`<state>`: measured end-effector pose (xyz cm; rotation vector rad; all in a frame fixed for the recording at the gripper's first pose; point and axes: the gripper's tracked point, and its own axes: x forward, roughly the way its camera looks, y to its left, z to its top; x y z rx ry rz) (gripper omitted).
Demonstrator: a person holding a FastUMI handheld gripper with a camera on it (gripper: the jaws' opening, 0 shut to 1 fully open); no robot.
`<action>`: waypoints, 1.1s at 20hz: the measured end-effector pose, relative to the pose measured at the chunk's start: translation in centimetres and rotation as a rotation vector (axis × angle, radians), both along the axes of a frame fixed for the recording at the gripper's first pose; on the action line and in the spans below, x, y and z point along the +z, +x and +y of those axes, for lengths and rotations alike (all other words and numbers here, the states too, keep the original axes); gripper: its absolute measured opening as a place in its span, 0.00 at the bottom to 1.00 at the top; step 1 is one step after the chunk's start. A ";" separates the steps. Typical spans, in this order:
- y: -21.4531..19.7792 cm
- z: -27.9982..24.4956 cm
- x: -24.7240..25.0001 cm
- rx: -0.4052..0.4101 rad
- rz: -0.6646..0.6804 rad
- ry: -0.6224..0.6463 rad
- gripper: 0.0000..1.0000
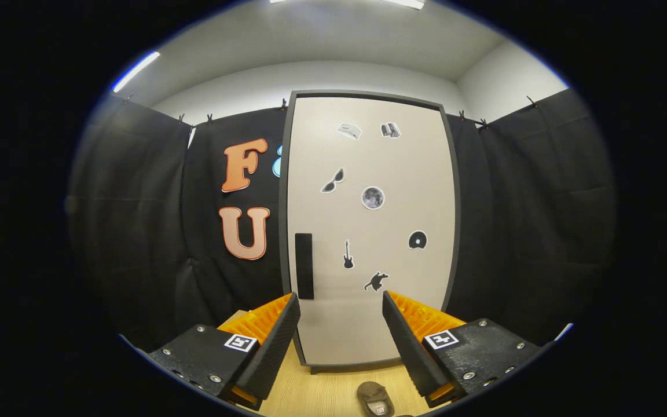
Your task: Open the shoe cabinet door, grab the shoes and put them into the shoe cabinet, then close the shoe cabinet door.
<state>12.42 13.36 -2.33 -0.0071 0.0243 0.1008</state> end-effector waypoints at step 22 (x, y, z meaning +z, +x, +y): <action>15.9 8.0 -4.1 0.135 0.052 -0.019 0.72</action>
